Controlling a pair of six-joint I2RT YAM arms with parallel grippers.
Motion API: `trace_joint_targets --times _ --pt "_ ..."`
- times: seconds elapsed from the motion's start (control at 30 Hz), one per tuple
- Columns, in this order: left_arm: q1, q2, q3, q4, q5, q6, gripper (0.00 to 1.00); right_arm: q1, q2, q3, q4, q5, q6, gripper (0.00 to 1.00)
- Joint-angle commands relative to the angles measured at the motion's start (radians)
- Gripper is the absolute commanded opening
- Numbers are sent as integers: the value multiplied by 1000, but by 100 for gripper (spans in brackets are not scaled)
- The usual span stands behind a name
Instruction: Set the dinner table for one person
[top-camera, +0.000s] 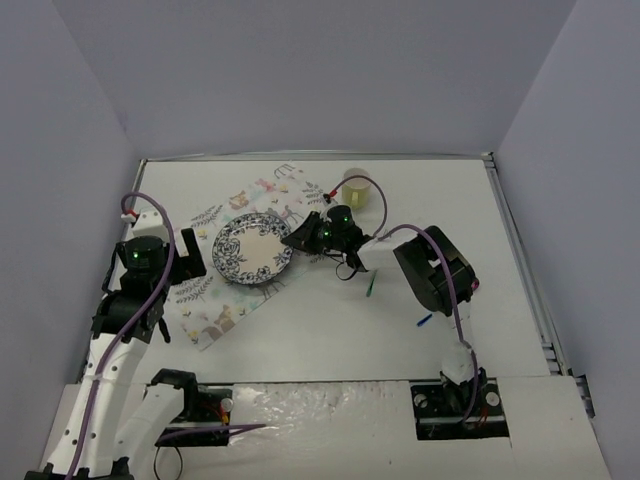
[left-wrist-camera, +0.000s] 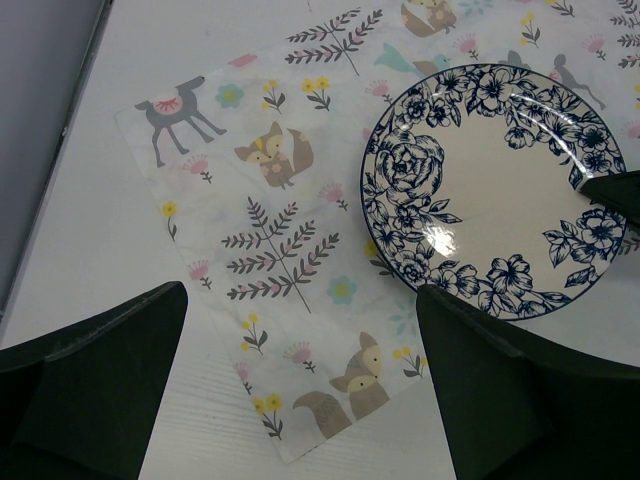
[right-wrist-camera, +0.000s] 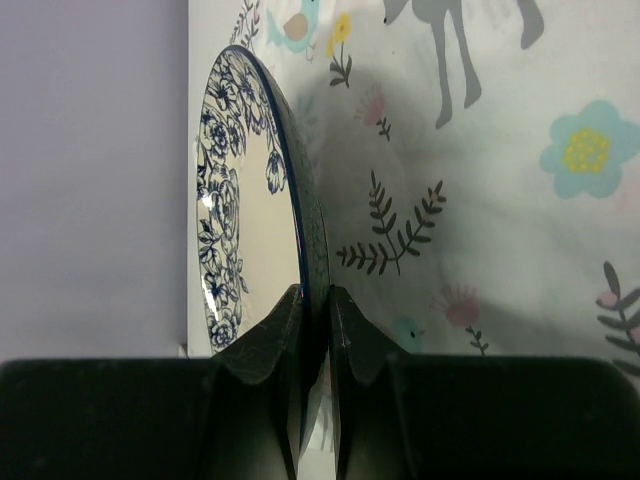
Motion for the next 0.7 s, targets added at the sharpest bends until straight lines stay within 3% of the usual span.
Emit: trace_joint_targets --times 0.0,0.67 --pt "5 -3 12 49 -12 -8 97 4 -19 124 270 -4 46 0" --pt "4 -8 13 50 -9 -6 97 6 93 161 312 16 79 0"
